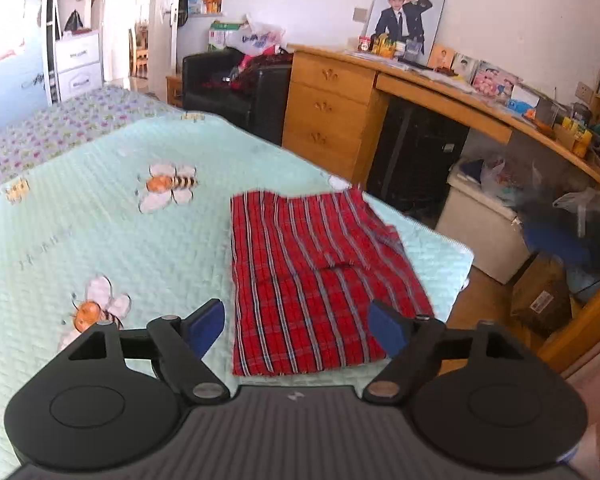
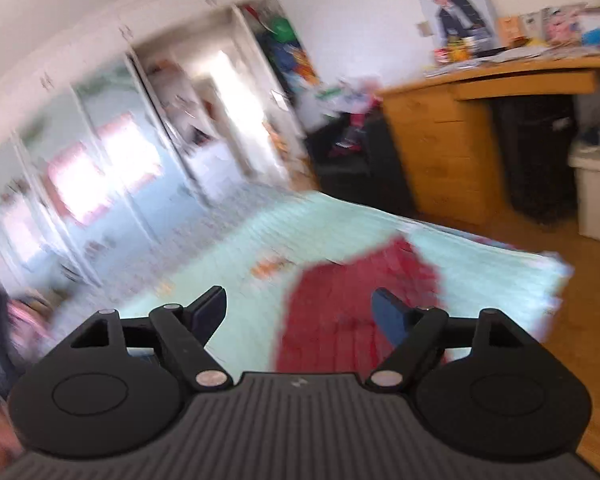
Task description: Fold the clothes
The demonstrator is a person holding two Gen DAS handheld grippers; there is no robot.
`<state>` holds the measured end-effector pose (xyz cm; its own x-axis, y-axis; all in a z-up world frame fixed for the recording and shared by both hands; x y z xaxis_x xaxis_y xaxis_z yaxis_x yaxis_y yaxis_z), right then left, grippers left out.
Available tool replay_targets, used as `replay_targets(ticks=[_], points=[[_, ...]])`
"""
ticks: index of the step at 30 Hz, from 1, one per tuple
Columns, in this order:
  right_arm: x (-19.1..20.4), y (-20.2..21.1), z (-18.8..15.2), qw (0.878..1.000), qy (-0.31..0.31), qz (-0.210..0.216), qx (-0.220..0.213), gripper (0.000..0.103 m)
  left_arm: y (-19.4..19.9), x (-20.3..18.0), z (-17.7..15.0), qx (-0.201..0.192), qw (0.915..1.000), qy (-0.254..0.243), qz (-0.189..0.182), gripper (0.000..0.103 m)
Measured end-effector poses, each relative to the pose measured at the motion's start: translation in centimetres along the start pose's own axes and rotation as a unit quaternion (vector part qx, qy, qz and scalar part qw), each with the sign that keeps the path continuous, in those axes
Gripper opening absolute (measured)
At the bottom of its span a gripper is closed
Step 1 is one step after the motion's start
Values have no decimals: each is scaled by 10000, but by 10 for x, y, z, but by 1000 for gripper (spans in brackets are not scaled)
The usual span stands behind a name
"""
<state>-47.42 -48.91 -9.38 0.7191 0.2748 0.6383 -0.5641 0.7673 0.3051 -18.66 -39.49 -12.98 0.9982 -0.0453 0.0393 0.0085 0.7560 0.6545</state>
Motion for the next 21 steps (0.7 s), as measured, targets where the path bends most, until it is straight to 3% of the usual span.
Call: replay_targets(ticks=[3, 6, 11, 13, 15, 16, 17, 18, 19, 20, 21], points=[[-2, -53, 15, 9899, -779, 1036, 573, 84, -31, -1, -23, 101, 9997, 59, -208, 82], [-16, -132, 25, 9599, -1759, 1767, 1284, 84, -59, 5, -37, 141, 9990, 269, -323, 81], [-44, -285, 15, 9002, -3066, 2239, 2134, 84, -95, 28, -44, 114, 9980, 561, -262, 81], [-58, -341, 0, 8706, -3724, 2282, 2267, 84, -102, 39, -45, 91, 9975, 650, -251, 81], [-75, -383, -16, 8526, -4186, 2185, 2239, 84, -110, 47, -45, 113, 9968, 738, -291, 81], [-87, -402, -25, 8517, -4320, 1960, 2226, 83, -113, 49, -45, 124, 9965, 770, -300, 81], [-101, -414, -29, 8566, -4336, 1735, 2193, 76, -115, 51, -44, 118, 9963, 792, -321, 81], [-113, -418, -25, 8649, -4283, 1594, 2077, 60, -116, 51, -42, 88, 9961, 799, -360, 81], [-124, -422, -21, 8728, -4227, 1454, 1960, 54, -117, 49, -40, 44, 9960, 800, -400, 81], [-131, -415, -10, 8863, -4074, 1334, 1753, 55, -116, 46, -36, -32, 9959, 786, -447, 81], [-137, -407, 2, 8988, -3917, 1216, 1546, 61, -114, 41, -32, -125, 9958, 758, -496, 81]])
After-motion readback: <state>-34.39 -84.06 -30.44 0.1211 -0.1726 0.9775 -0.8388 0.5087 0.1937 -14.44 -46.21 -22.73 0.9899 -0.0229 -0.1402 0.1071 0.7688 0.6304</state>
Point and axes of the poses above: each gripper's, at about its wrist camera, not at the fingertips, and y roughly against the way its jaws point, x to its left, z to its top, the point moved 6 cm from there along -y, roughly the way its jaws point, and after that the axes turned 11 degrees about -y, right-handed, at the moved point
